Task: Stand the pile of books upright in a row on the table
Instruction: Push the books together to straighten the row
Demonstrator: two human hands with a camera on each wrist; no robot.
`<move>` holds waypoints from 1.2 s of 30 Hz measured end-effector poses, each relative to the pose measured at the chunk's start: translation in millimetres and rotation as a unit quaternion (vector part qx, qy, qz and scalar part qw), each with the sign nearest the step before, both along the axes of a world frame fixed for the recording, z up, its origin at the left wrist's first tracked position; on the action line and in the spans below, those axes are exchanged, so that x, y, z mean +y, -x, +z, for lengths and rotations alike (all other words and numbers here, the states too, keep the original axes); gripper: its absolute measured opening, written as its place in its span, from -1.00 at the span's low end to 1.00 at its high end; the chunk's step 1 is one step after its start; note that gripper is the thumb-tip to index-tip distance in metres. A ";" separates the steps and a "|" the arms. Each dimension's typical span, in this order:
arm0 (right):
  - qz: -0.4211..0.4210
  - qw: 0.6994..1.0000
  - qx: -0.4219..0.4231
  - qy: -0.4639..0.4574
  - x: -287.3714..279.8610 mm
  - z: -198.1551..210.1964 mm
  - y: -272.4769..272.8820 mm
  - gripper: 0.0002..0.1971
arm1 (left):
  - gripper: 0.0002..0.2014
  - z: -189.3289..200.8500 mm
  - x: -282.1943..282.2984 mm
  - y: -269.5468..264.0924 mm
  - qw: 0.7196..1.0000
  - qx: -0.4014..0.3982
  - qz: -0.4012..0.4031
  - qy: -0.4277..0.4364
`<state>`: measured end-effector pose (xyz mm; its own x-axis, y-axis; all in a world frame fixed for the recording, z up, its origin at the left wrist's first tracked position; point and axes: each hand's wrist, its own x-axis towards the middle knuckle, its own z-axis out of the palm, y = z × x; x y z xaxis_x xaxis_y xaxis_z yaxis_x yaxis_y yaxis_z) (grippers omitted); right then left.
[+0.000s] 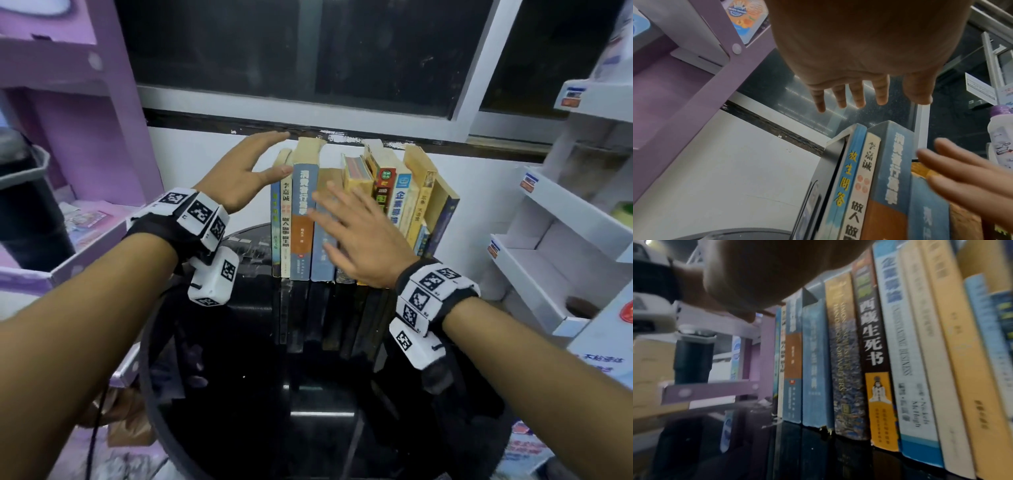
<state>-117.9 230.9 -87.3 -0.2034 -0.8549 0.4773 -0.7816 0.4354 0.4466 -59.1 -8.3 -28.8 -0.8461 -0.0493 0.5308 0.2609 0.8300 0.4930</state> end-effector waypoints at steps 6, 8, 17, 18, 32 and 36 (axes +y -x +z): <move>0.034 0.988 0.075 -0.128 -41.2 -16.9 15.6 -0.35 | -0.48 -2.6 -7.9 21.6 0.999 0.003 -0.047 0.018; 0.061 0.983 0.084 -0.149 -50.5 -22.9 21.5 -0.36 | -0.46 -5.9 -9.9 27.5 0.998 -0.003 -0.056 0.009; 0.076 0.975 0.102 -0.183 -73.4 -42.8 47.4 -0.32 | -0.39 -25.9 -15.8 51.2 0.996 -0.003 -0.092 0.006; 0.074 0.974 0.105 -0.186 -74.2 -44.8 48.7 -0.32 | -0.40 -27.9 -15.1 52.1 0.995 0.003 -0.099 0.004; 0.078 0.969 0.127 -0.199 -80.2 -48.7 62.5 -0.30 | -0.44 -36.4 -22.8 68.3 0.992 0.071 -0.101 0.038; 0.076 0.965 0.139 -0.209 -81.5 -46.2 67.9 -0.27 | -0.45 -38.3 -21.7 71.9 0.991 0.078 -0.094 0.052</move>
